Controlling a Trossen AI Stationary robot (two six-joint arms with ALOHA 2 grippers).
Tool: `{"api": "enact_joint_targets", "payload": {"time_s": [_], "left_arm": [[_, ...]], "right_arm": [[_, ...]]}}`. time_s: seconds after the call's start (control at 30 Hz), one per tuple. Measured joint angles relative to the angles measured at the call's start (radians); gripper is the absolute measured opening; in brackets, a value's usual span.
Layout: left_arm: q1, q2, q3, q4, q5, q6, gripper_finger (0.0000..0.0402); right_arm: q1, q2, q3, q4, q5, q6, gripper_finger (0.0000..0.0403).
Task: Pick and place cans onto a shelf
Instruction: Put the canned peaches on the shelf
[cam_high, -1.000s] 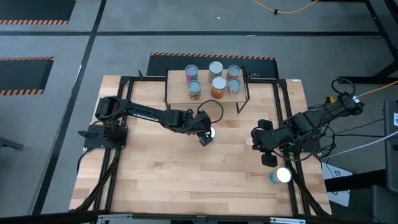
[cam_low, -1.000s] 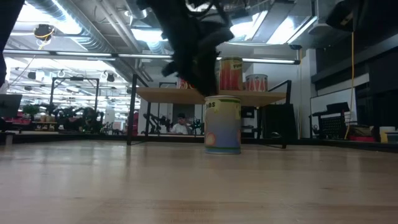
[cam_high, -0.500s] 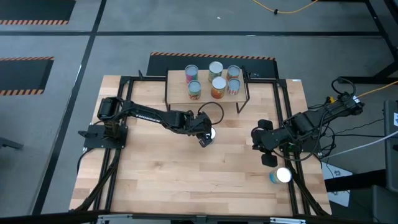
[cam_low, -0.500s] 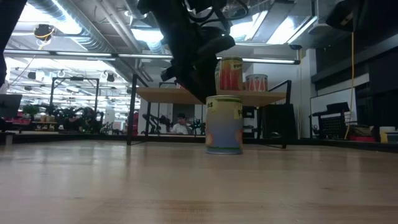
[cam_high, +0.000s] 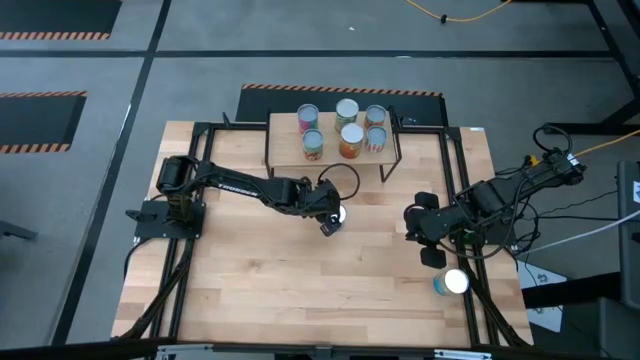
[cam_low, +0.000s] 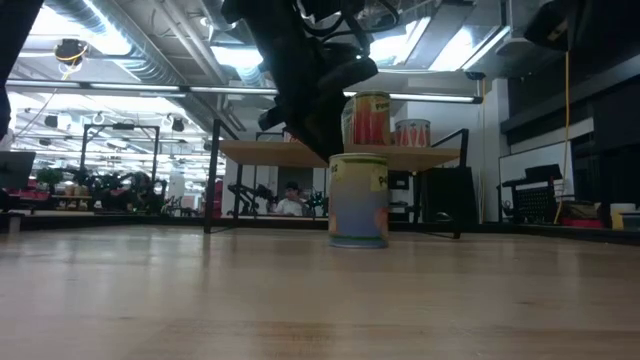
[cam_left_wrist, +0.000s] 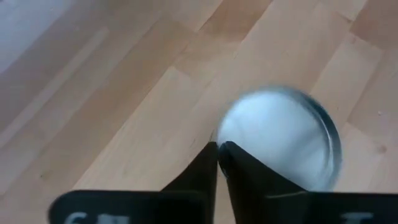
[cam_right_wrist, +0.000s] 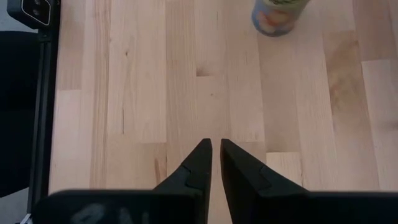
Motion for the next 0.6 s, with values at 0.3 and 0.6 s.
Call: {"api": "enact_joint_targets", "payload": {"time_s": [0.3, 0.6], "left_arm": [[0.0, -0.002, 0.0, 0.0, -0.005, 0.042, 0.0003], [0.0, -0.076, 0.0, -0.014, 0.03, 0.09, 0.0001]], "right_arm": [[0.0, 0.0, 0.0, 0.0, 0.0, -0.001, 0.004], [0.0, 0.0, 0.0, 0.0, 0.0, -0.001, 0.004]]}}
